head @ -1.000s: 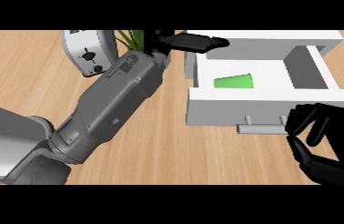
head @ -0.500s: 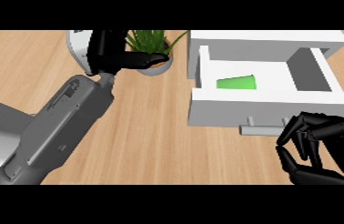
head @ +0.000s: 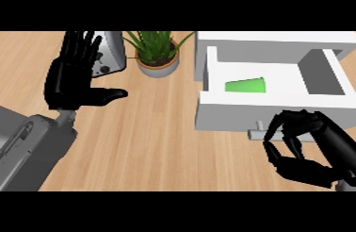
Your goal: Pick up the cup, place it into the drawer and close the drawer
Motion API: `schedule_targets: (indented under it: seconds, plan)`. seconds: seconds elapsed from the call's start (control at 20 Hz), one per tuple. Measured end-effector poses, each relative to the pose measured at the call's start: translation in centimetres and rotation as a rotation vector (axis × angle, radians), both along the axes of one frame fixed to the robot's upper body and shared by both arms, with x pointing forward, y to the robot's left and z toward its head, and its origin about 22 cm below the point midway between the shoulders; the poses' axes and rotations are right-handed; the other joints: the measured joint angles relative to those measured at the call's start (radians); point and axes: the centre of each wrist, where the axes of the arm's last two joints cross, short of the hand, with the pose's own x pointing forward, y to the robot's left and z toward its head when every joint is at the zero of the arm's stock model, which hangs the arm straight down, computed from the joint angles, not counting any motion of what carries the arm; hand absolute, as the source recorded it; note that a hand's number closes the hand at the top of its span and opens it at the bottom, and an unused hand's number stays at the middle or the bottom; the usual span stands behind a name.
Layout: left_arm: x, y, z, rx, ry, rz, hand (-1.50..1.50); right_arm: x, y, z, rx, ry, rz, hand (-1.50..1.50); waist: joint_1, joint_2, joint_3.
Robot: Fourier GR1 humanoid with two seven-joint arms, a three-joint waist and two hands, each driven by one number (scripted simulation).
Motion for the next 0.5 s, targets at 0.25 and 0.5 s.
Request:
schedule_targets:
  seconds: [0.25, 0.5]
  plan:
    - [-2.0, 2.9, -2.0, 0.008, 0.005, 0.01, -1.5, 1.2, 1.1, -2.7, -0.209, -0.033, 0.009, 1.5, -0.002, 0.003, 0.0]
    - [-3.9, 6.3, -2.5, 0.004, 0.004, 0.021, -1.5, 3.6, 2.3, -5.9, -0.304, -0.041, 0.004, -1.5, -0.01, 0.004, 0.0]
